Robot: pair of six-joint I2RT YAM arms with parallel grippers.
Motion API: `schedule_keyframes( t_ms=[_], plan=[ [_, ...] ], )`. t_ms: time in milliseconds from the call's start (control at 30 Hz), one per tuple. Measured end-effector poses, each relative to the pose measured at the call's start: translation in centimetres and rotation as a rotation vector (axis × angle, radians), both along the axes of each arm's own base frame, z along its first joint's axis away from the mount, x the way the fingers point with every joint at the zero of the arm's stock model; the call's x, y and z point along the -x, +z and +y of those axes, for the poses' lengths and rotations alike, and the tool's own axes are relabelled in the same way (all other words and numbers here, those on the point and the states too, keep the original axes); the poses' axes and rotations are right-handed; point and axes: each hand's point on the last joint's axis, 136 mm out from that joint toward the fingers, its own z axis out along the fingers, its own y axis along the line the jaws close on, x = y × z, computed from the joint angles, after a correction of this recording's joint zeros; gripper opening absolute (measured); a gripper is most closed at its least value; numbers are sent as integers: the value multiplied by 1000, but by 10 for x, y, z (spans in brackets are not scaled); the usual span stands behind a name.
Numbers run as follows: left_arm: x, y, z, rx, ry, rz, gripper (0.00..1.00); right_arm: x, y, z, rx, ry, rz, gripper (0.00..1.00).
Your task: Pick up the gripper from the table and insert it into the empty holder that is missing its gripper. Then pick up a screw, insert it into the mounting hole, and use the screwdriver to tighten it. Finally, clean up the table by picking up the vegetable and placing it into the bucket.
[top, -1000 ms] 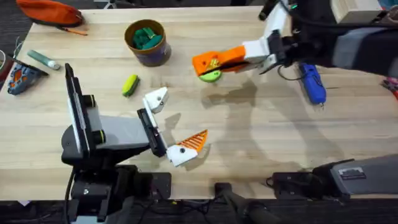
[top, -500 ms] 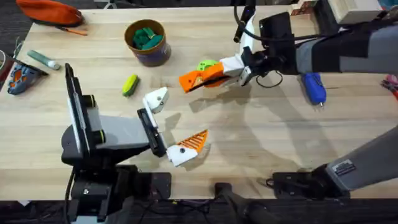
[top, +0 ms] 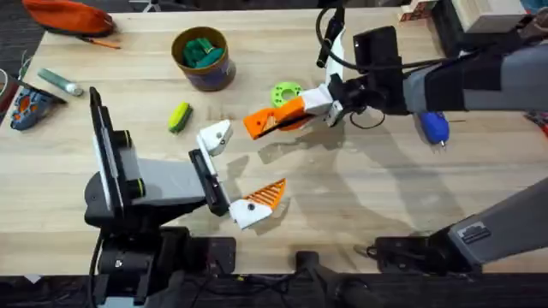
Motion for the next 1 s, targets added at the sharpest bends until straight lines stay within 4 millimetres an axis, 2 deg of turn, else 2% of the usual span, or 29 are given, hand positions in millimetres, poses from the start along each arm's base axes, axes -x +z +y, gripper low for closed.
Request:
schedule_keyframes(
  t_ms=[600, 1000],
  plan=[
    [0, 0, 0, 0, 0, 0, 985, 10, 0, 9, 17, 38, 46, 4],
    [0, 0, 0, 0, 0, 0, 985, 11, 11, 20, 17, 66, 48, 4]
  ],
)
